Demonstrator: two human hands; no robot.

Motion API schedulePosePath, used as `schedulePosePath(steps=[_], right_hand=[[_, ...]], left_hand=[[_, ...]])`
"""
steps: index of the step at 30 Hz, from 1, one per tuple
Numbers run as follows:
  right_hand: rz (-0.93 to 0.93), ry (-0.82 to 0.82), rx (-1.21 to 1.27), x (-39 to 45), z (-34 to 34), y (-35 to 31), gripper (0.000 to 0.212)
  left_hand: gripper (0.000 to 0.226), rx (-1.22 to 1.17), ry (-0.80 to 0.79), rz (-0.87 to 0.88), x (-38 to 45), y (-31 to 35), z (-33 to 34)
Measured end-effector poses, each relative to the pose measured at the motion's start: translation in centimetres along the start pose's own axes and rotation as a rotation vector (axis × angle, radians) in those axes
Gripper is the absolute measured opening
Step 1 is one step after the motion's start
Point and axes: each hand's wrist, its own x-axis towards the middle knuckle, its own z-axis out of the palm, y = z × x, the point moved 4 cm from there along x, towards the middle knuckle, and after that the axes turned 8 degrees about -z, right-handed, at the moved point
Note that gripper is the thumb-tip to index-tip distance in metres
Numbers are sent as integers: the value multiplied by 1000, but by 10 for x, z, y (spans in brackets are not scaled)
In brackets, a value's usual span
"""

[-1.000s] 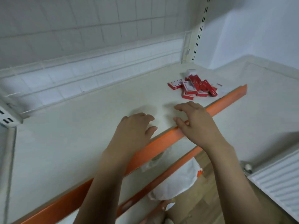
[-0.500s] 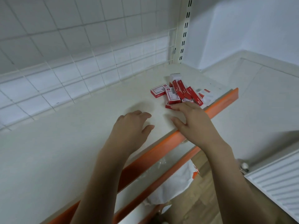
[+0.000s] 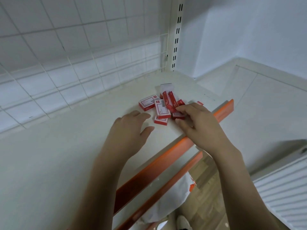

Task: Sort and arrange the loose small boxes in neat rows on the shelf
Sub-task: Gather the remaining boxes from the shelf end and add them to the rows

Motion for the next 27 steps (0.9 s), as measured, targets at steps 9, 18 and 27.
schedulePosePath(steps=[9,18,27], right_hand=[[-114,-114,-19,31,-37,82,34],[-281,-302,43,52,-27,99,39],[-336,-256,114,49,-29,117,37]], left_hand=[[40,-88,183,-61,47,60,15],[61,54,290,-188,45,79,27],[81,118,247,-107,50,113,42]])
